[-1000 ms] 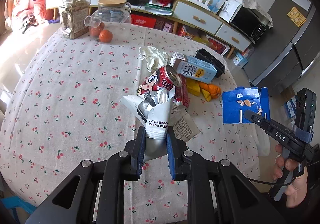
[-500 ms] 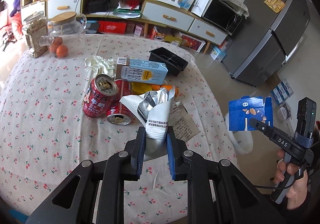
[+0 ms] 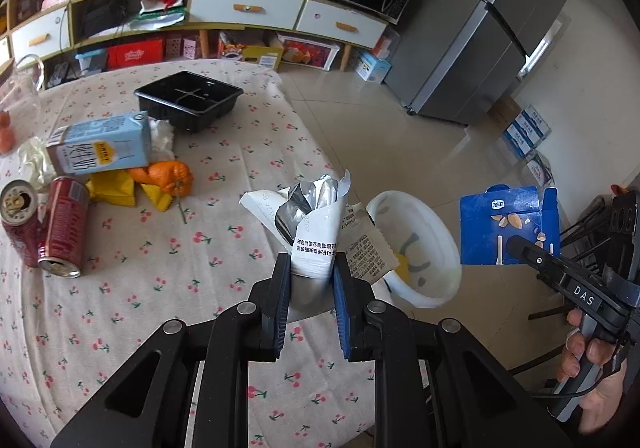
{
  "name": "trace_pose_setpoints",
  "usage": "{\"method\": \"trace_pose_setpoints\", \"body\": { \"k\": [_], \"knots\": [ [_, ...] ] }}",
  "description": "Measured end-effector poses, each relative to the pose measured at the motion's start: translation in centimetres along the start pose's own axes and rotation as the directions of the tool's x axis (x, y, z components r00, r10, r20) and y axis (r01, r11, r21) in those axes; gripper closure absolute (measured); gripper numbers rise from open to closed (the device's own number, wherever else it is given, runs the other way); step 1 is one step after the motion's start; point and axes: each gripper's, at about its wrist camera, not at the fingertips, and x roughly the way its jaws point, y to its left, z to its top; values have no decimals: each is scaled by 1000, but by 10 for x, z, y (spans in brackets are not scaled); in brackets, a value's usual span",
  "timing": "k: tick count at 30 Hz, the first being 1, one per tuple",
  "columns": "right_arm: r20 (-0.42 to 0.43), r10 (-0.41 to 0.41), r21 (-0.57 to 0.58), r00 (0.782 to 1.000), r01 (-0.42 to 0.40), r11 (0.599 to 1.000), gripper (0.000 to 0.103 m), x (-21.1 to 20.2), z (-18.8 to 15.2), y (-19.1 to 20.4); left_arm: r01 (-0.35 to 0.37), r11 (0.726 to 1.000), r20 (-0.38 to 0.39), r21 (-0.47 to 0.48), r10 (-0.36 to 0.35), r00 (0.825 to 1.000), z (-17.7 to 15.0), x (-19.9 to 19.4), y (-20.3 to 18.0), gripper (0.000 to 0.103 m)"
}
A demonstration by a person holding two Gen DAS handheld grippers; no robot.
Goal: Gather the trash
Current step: 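Drop the white wrapper into the bucket with the left gripper while the right gripper carries the blue packet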
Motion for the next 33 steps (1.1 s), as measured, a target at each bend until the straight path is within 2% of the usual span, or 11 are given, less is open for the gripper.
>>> {"method": "trace_pose_setpoints", "body": {
  "k": [9,16,17,19,20,21,24,33],
  "knots": [
    [-29,-75,49,997,76,996,92,-12,-17,-67,86,991,-17,106,-85,996,4,72,-71,82],
    [-49,-110,84,993,114,990,92,-25,-28,-105,54,977,7,209,-56,998,-4,106,-96,78],
    [-53,-113,87,992,117,989,92,-25,-28,-108,41,974,14,222,-45,999,-5,107,-98,73],
    [-55,-115,93,992,120,988,92,-27,-29,-114,-4,971,46,241,-7,999,-5,107,-100,53],
    [-54,-115,96,992,120,988,92,-28,-29,-116,-27,970,49,240,16,999,-5,108,-100,27],
    [-52,-114,100,992,119,988,91,-29,-29,-117,-52,971,47,232,43,998,-4,109,-100,9],
    [-47,-109,104,993,113,988,91,-31,-27,-117,-96,969,60,226,84,995,-6,107,-95,7],
    [-62,-97,67,993,102,993,91,-19,-25,-98,-128,962,34,242,123,992,-14,88,-76,5]
  ]
}}
